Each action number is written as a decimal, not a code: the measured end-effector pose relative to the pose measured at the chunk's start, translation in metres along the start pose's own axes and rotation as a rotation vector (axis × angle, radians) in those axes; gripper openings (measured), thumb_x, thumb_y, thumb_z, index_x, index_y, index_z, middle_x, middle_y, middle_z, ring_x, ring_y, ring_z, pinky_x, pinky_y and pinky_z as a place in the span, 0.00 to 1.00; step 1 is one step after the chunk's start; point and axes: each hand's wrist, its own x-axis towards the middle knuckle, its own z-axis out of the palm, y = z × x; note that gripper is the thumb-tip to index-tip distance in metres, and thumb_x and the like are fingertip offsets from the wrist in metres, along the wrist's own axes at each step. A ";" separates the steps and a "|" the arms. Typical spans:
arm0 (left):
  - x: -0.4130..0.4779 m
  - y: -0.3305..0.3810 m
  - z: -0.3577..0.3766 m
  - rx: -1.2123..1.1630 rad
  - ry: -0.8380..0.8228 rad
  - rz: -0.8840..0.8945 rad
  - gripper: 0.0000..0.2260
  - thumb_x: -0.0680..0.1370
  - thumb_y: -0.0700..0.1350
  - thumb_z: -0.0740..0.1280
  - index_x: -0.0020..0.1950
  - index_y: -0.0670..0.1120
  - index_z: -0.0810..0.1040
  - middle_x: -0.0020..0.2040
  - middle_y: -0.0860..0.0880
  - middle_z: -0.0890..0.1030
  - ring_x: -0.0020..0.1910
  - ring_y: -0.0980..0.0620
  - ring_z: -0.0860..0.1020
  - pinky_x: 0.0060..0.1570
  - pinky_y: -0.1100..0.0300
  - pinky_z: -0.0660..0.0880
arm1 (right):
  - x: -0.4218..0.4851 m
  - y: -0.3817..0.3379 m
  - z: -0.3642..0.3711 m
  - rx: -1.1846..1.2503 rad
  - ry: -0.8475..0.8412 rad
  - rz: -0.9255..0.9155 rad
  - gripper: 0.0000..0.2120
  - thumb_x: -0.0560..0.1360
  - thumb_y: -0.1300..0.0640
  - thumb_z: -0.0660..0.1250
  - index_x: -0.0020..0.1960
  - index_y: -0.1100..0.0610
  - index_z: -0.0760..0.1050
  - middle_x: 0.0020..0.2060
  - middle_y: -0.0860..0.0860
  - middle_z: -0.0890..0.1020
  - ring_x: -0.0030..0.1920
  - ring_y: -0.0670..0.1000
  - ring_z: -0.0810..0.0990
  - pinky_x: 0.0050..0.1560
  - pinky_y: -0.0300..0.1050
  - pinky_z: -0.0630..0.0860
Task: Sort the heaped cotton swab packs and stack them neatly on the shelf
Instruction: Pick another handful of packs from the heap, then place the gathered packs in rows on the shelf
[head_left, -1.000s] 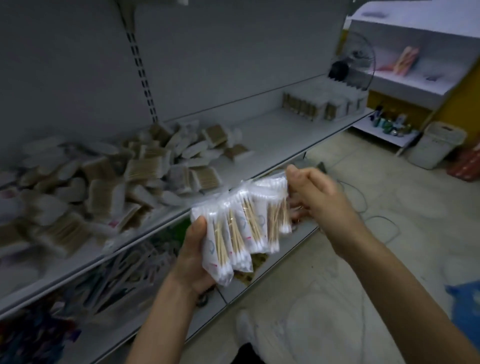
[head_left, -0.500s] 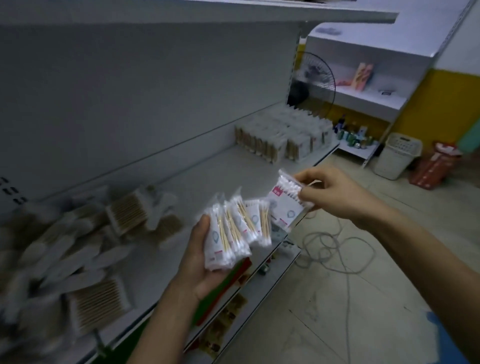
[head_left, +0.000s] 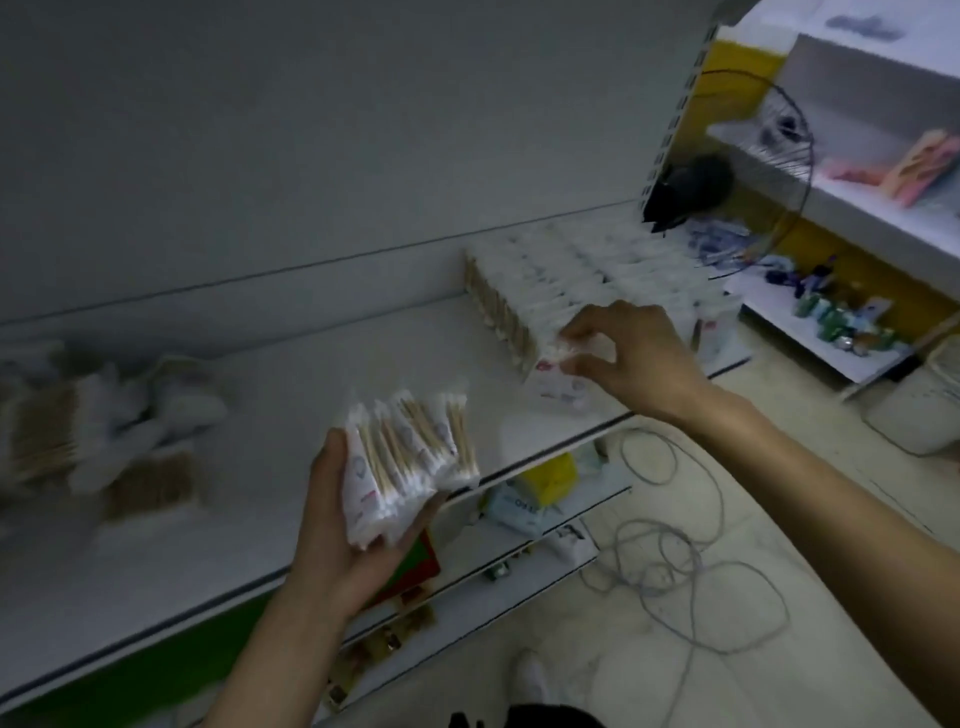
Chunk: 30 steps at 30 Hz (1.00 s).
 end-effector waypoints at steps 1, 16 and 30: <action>0.003 -0.008 0.004 -0.022 0.023 0.019 0.37 0.39 0.52 0.86 0.47 0.46 0.87 0.57 0.42 0.82 0.53 0.40 0.82 0.51 0.37 0.74 | 0.008 0.012 0.005 -0.063 0.004 -0.069 0.13 0.69 0.48 0.69 0.50 0.53 0.81 0.47 0.54 0.82 0.48 0.58 0.79 0.47 0.48 0.69; 0.040 -0.098 0.044 -0.133 0.182 0.191 0.38 0.42 0.53 0.86 0.50 0.46 0.86 0.60 0.43 0.81 0.57 0.44 0.79 0.51 0.43 0.78 | 0.067 0.095 0.046 -0.191 0.161 -0.667 0.06 0.69 0.56 0.70 0.37 0.59 0.77 0.34 0.54 0.80 0.35 0.56 0.77 0.42 0.47 0.60; 0.041 -0.118 0.060 0.558 0.083 0.041 0.32 0.35 0.59 0.83 0.31 0.43 0.84 0.30 0.43 0.82 0.26 0.49 0.81 0.26 0.61 0.78 | -0.023 0.081 0.010 0.819 -0.484 0.120 0.06 0.75 0.53 0.67 0.51 0.49 0.80 0.36 0.42 0.84 0.37 0.44 0.83 0.39 0.32 0.75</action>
